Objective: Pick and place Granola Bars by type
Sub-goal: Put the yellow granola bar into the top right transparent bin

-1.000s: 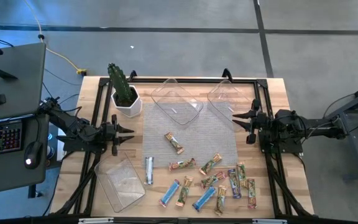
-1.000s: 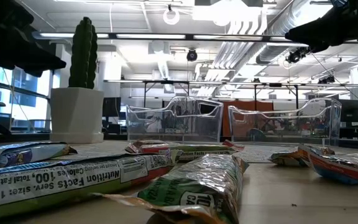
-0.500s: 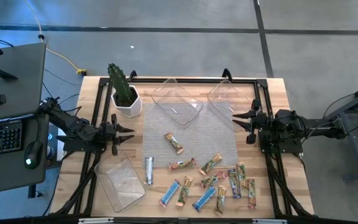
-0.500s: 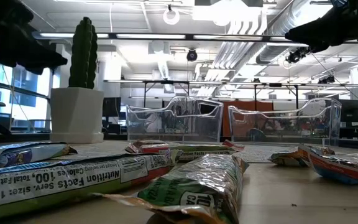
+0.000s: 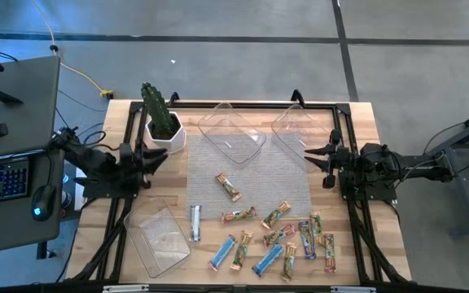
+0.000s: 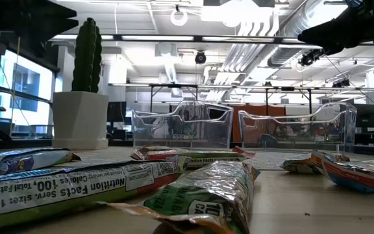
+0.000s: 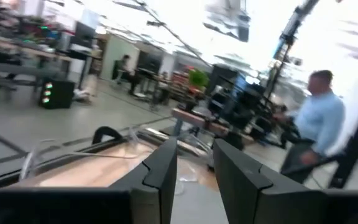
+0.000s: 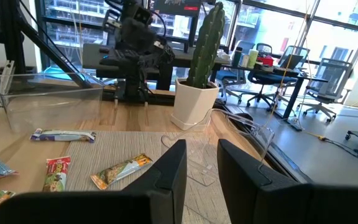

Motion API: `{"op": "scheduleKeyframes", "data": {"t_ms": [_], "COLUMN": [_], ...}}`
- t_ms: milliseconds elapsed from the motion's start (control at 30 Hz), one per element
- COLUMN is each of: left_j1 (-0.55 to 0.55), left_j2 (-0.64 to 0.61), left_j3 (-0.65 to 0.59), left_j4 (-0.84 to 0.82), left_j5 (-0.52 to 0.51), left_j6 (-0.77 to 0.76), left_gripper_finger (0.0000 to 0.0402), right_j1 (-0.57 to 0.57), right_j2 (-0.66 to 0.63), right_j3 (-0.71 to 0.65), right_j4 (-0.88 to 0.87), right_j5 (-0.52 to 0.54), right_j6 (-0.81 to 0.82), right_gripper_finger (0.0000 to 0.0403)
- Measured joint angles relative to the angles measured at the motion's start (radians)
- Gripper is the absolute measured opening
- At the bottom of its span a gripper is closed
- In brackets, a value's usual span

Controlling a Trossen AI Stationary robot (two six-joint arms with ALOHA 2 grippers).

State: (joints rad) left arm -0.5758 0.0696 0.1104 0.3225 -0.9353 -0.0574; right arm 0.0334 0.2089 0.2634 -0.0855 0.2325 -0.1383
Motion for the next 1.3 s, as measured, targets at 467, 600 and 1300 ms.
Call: {"op": "scheduleKeyframes", "data": {"t_ms": [467, 600, 1300], "left_j1": [0.000, 0.000, 0.000], "left_j2": [0.001, 0.028, 0.668], "left_j3": [0.106, 0.268, 0.583], "left_j4": [0.204, 0.191, -0.237], "left_j5": [-0.068, -0.002, -0.234], "left_j6": [0.182, 0.313, 0.387], "left_gripper_finger": [0.0101, 0.0101, 0.0101], "right_j1": [0.000, 0.000, 0.000], "right_j2": [0.000, 0.000, 0.000], "right_j3": [0.000, 0.000, 0.000], "right_j4": [0.000, 0.000, 0.000], "right_j5": [0.000, 0.000, 0.000], "right_j6": [0.000, 0.000, 0.000], "right_gripper_finger": [0.0074, 0.0074, 0.0074]}}
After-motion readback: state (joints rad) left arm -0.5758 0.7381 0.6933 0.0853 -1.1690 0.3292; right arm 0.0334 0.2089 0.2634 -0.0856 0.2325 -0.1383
